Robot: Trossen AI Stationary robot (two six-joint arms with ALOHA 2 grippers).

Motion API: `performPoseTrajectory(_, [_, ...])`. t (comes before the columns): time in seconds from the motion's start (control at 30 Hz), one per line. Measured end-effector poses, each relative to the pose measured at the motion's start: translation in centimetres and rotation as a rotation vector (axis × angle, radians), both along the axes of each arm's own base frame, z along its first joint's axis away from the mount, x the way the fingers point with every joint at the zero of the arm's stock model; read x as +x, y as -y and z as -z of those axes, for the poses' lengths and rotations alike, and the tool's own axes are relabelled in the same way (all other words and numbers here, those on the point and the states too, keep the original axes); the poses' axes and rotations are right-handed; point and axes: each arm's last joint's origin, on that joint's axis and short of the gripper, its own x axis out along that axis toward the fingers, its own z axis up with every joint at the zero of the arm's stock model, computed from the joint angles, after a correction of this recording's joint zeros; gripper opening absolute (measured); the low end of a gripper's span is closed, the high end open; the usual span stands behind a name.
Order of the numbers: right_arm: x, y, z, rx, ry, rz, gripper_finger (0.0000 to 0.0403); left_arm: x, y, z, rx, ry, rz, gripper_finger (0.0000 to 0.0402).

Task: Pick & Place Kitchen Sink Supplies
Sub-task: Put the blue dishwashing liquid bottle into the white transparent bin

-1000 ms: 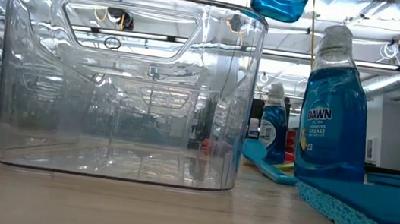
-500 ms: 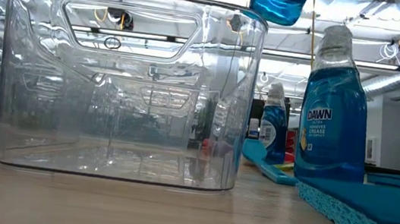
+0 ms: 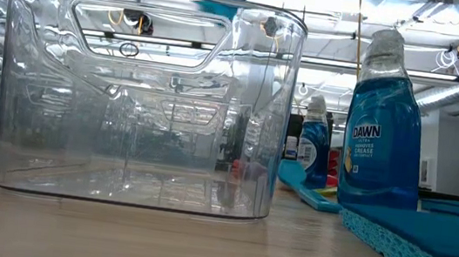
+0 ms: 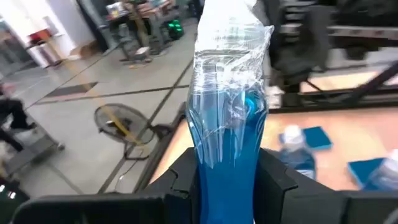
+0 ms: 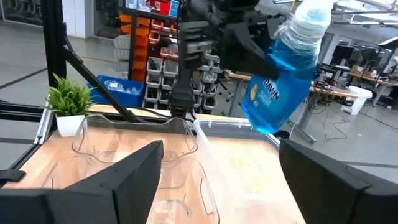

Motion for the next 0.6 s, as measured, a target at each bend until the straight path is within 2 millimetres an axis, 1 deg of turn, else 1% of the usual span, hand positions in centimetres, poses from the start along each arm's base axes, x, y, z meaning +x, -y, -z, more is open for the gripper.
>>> performPoseTrajectory(0.07, [0.0,0.0,0.0,-0.002,-0.001,0.000,0.0305,-2.0,-1.2,1.1,-0.017,0.019,-0.037,0.0092])
performPoseTrajectory(0.17, [0.0,0.0,0.0,-0.002,0.000,0.000,0.0297,-5.1,-2.9,3.4,-0.068,0.135,-0.021,0.0092])
performPoseTrajectory(0.23, [0.0,0.0,0.0,-0.015,-0.002,0.000,0.0293,-6.9,-3.6,5.5,-0.087,0.224,0.005,0.0092])
performPoseTrajectory(0.3, [0.0,0.0,-0.1,-0.024,0.004,0.001,0.0289,-8.5,-4.1,8.3,-0.084,0.253,-0.019,0.0092])
performPoseTrajectory(0.33, [0.0,0.0,-0.1,-0.024,0.008,0.001,0.0288,-9.2,-4.4,9.9,-0.089,0.258,-0.047,0.0092])
performPoseTrajectory(0.4, [0.0,0.0,-0.2,-0.023,0.012,0.002,0.0286,-10.5,-4.9,12.2,-0.105,0.297,-0.092,0.0092])
performPoseTrajectory(0.5, [0.0,0.0,-0.2,-0.022,0.015,0.003,0.0283,-12.1,-5.3,13.9,-0.127,0.409,-0.096,0.0092])
performPoseTrajectory(0.6, [0.0,0.0,-0.2,-0.020,0.017,0.003,0.0283,-13.1,-5.4,16.1,-0.157,0.408,-0.114,0.0092])
